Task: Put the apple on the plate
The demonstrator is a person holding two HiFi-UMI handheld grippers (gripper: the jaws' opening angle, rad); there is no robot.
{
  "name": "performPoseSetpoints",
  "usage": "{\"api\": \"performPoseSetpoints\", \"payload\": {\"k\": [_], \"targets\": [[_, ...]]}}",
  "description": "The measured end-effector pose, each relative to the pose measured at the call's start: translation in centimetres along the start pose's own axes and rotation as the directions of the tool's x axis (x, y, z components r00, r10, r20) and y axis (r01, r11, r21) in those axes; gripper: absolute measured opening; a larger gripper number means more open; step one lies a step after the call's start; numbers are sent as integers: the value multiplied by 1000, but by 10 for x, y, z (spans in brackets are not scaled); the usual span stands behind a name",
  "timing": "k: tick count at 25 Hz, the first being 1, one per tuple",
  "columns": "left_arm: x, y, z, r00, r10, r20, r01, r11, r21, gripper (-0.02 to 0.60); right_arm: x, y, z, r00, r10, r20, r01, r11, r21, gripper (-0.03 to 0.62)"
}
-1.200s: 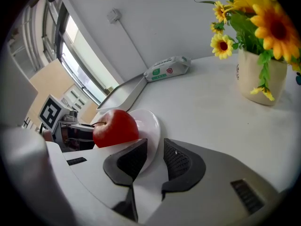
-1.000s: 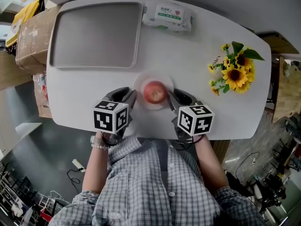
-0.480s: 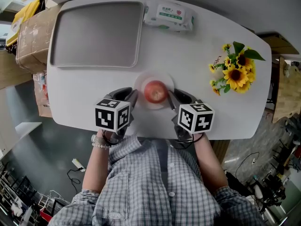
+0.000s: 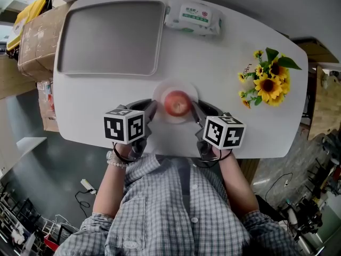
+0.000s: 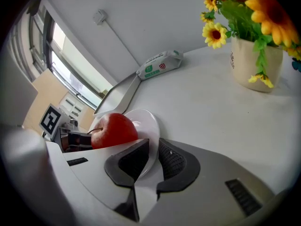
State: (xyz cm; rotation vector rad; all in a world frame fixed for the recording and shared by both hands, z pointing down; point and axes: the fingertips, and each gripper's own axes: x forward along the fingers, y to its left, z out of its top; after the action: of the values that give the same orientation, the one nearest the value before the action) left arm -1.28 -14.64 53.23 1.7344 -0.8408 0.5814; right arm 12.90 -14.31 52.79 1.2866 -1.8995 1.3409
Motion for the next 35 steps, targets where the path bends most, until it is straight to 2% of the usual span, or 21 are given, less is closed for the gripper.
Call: {"api": "performPoseSetpoints", "payload": {"k": [6,13,27,35], "targets": [[1,1,1,1000,-8,-23,6,994,-111,40,0,-1,0,1000,-10,-5,10,998,58,69],[1,3,1,999,-22,-40,13,979,-205,35,-1,0,3,1000,-4,-6,4,994,112,60],[-9,5,3,999,-43,-33,33,961,-273,35,-2,10,15,1000,-5,-1,5,994,113,58],[-27,7,11,998,-55,-16,48,951,-305,35,-5,26,26,1000,22,5,-23,991,134,55]]}}
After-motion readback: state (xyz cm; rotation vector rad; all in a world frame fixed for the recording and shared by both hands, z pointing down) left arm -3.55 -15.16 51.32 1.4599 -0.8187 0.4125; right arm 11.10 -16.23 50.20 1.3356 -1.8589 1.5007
